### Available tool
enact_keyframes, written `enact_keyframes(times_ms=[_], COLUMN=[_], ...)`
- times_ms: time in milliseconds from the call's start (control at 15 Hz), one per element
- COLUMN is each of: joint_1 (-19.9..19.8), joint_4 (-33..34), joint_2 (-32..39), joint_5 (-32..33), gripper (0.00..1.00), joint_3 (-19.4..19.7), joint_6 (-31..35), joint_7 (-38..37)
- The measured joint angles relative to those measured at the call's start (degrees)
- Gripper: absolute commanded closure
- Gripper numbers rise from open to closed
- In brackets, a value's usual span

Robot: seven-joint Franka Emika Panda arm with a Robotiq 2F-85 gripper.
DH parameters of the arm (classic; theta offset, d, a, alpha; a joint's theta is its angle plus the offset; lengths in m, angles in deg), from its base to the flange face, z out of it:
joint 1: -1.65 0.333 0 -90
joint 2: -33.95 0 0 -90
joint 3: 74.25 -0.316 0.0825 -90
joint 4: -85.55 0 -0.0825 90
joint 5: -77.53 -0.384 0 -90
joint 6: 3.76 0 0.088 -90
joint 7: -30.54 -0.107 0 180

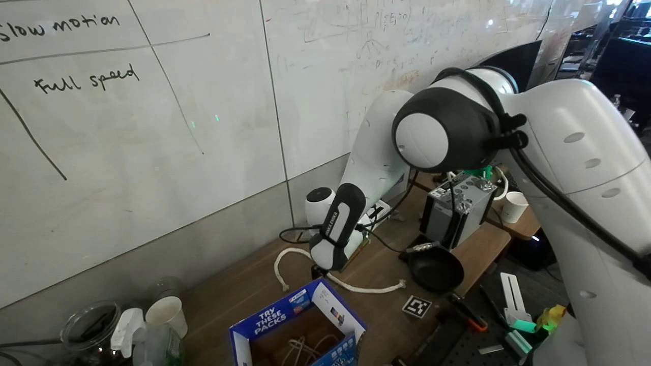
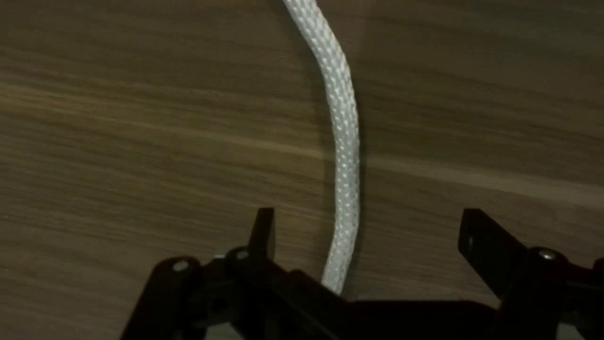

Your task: Pick the white ropes and put them in the carton box

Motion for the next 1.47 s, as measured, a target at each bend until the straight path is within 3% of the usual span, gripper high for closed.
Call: enact_keyframes(times_ms=[467,933,1467], joint_1=[-1.27,-6.62,-7.98], joint_4=[1.11,1.52,1.61], joint_2=[1.36,1.57,2.96], joint_5=[-0.85,-4.27,-5.27], gripper=[0.0,0.0,0.0], joint_3=[-0.67,-4.29,-5.2], joint_6=[4.54,4.05,3.15], joint_7=[0.78,4.92,6.08])
